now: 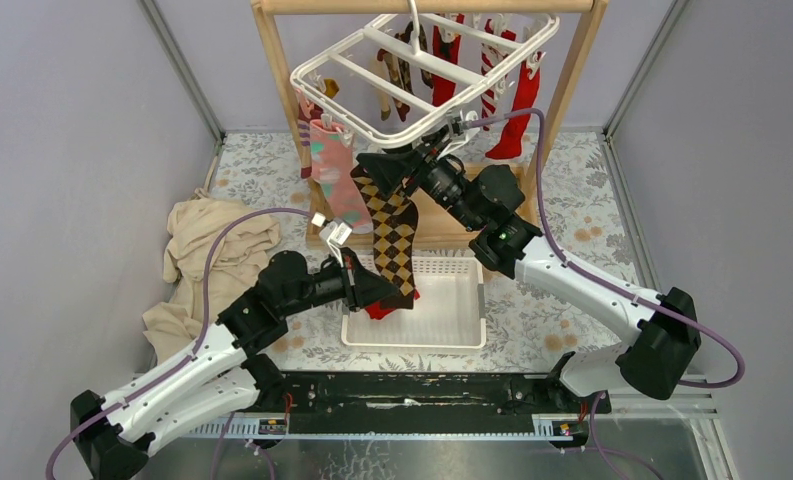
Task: Remove the socks clipped to the hanger
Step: Remove the sock from the hanger.
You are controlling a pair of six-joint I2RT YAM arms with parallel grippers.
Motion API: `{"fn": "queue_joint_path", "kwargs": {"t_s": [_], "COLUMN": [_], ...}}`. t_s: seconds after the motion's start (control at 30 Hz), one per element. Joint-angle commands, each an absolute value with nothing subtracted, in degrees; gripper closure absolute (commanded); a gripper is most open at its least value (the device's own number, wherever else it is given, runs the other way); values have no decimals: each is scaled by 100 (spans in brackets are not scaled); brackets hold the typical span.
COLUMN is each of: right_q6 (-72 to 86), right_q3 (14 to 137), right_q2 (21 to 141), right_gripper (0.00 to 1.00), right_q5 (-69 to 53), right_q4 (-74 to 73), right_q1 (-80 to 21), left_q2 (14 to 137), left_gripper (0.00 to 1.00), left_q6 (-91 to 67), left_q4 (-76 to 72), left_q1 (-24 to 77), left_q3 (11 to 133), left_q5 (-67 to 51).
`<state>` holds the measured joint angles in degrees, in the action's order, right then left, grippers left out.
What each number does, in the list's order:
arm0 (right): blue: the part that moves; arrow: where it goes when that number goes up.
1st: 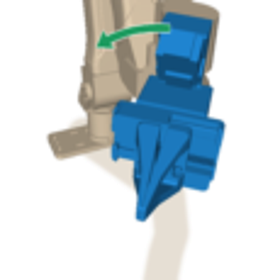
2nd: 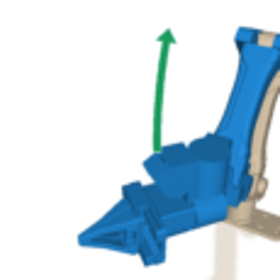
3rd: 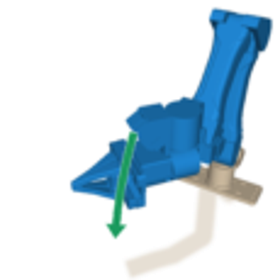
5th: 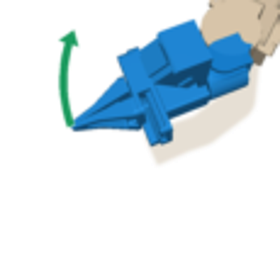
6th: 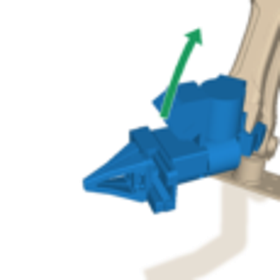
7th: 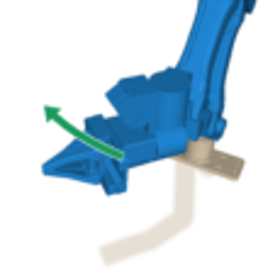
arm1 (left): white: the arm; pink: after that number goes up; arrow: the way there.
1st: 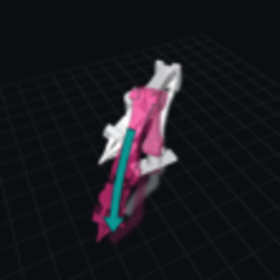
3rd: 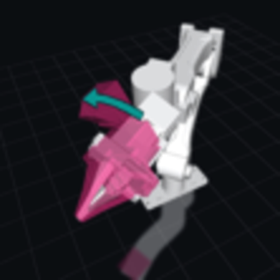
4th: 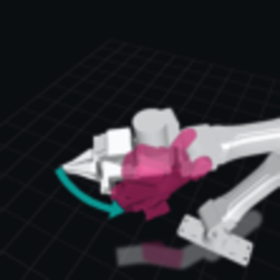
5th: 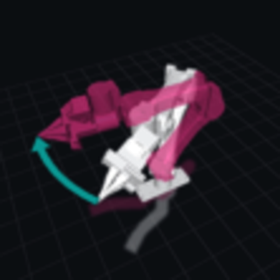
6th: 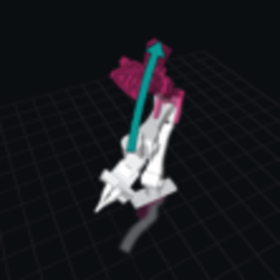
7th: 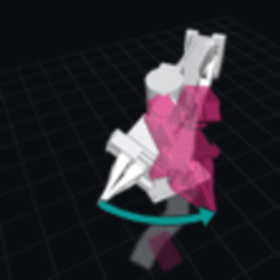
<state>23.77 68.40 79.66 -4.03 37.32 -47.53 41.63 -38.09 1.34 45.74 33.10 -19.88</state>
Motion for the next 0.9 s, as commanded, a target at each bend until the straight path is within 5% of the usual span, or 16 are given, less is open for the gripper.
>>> {"fn": "queue_joint_path", "kwargs": {"t_s": [0.0,0.3,0.37,0.57,0.8,0.87], "right_q6": [2332,2290,2271,2248,2189,2171], "right_q3": [7047,6960,6960,6895,6825,6763], "right_q2": [7920,7881,7874,7833,7773,7733], "right_gripper": [27,28,34,70,81,76], "right_q5": [-290,-176,-167,-149,-107,-62], "right_q4": [4422,4652,4652,4655,4592,4618], "right_q1": [-4807,-4808,-4803,-4802,-4807,-4801], "left_q2": [4184,4297,4323,4362,4352,4336], "left_gripper": [96,96,96,96,96,96], "left_q6": [-3762,-3744,-3747,-3735,-3727,-3745], "left_q4": [174,174,176,205,291,317], "left_q1": [4630,4669,4678,4691,4708,4712], "left_q3": [3433,3451,3453,3461,3438,3403], "left_q5": [-2093,-2068,-2062,-2031,-1967,-1927]}}
